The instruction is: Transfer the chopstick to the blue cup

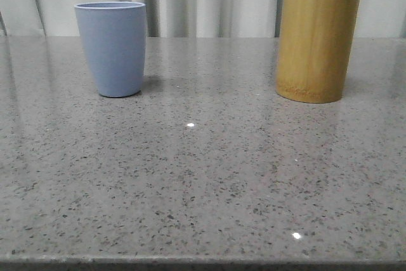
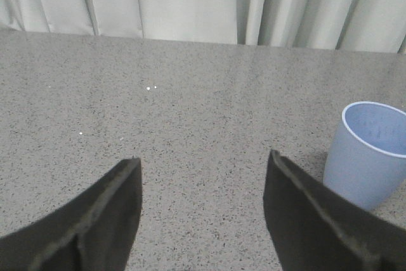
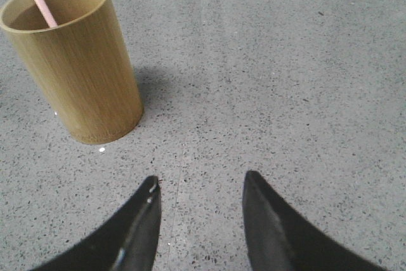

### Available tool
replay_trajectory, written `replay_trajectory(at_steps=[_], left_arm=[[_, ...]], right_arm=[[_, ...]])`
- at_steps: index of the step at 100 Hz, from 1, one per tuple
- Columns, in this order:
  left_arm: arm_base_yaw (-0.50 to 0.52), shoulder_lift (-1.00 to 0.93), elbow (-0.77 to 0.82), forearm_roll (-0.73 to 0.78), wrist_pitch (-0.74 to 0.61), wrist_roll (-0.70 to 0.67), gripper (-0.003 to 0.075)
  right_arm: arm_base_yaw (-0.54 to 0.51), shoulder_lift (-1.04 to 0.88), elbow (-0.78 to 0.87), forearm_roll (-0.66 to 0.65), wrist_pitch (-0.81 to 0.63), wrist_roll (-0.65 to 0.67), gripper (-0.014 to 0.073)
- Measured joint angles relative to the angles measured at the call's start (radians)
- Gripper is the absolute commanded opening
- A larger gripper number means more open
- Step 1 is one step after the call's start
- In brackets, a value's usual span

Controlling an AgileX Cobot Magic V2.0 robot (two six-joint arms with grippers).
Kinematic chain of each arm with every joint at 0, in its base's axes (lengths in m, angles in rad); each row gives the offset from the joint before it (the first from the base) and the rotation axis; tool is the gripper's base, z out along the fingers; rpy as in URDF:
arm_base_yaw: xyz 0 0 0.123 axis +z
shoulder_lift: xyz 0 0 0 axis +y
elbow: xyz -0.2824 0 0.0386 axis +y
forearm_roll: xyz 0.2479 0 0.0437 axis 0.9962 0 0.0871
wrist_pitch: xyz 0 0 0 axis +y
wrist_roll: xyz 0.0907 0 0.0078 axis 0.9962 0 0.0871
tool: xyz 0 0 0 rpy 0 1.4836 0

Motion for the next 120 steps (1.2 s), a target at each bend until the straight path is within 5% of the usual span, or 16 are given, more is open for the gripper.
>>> replay_trajectory(at_steps=[57, 120], left_arm=[[-0.004, 0.481, -0.482, -0.104, 0.303, 0.146, 0.0419], [-0.235, 0.902, -0.813, -0.123, 0.464, 0.157, 0.0419]], right_arm=[[0.0, 0.0, 0.0, 0.0, 0.0, 0.0, 0.0332], [0.0, 0.0, 0.0, 0.0, 0.0, 0.0, 0.0332]])
